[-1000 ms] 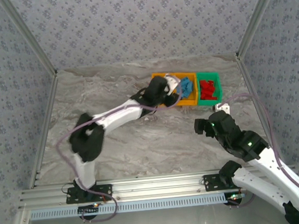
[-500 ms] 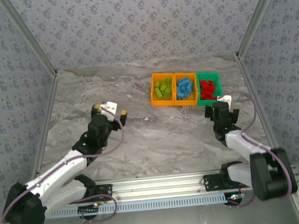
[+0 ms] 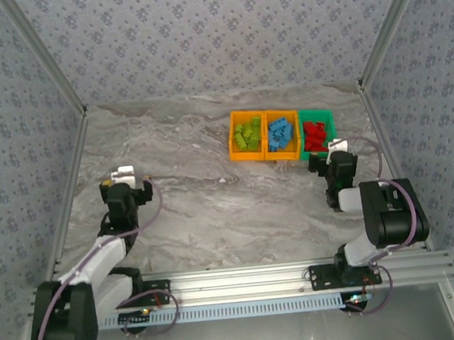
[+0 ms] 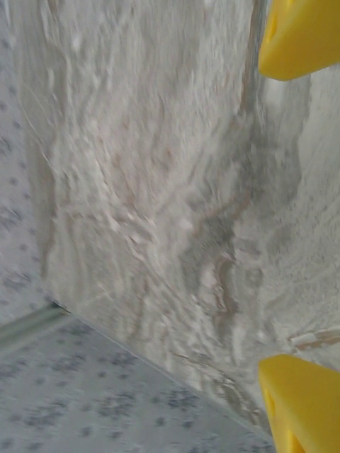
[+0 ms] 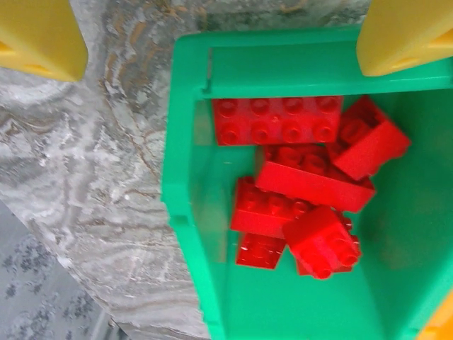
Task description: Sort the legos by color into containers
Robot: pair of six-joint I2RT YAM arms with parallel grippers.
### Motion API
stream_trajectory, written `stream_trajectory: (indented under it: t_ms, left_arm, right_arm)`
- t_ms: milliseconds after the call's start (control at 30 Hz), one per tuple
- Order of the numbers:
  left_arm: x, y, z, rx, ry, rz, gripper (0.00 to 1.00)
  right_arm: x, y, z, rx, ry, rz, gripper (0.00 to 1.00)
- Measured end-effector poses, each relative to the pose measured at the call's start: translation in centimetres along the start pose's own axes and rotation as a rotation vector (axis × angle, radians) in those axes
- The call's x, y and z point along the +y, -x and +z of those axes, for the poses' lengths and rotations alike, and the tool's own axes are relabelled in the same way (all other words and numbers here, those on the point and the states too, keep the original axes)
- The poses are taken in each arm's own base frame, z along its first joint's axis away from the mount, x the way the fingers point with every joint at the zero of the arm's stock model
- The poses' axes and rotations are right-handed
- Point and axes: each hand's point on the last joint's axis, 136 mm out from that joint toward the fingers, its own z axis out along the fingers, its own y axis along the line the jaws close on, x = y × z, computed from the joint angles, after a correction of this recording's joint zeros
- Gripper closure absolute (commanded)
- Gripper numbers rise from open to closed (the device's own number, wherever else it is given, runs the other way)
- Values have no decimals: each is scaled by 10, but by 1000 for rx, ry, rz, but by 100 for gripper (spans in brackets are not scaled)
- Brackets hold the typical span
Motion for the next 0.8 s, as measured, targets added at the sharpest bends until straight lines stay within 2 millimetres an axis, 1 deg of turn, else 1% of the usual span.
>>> stream_trajectory:
  t_ms: [33, 100, 167, 233, 300, 600, 800]
  left_arm:
    - [5, -11, 10, 34, 9, -19, 1]
    - [6, -26, 23, 85, 0, -33, 1]
    - [3, -33, 38, 114, -30, -52, 1]
    - [0, -35, 63, 115, -63, -85, 1]
    - [1, -40, 73, 131, -69, -105, 1]
    - [-11, -23, 76, 72, -121, -115, 1]
    - [-14, -21, 76, 68, -130, -113, 1]
  right_arm:
    - [2, 1, 0, -5, 9, 1, 0]
    - [3, 2, 0, -6, 16, 2, 0]
    - [4, 2, 0, -6, 28, 2, 0]
    - [6, 2, 0, -6, 39, 2, 0]
    - [7, 2, 0, -6, 46, 3, 0]
    - [9, 2, 0, -7, 60, 3, 0]
    - [9, 2, 0, -7, 62, 3, 0]
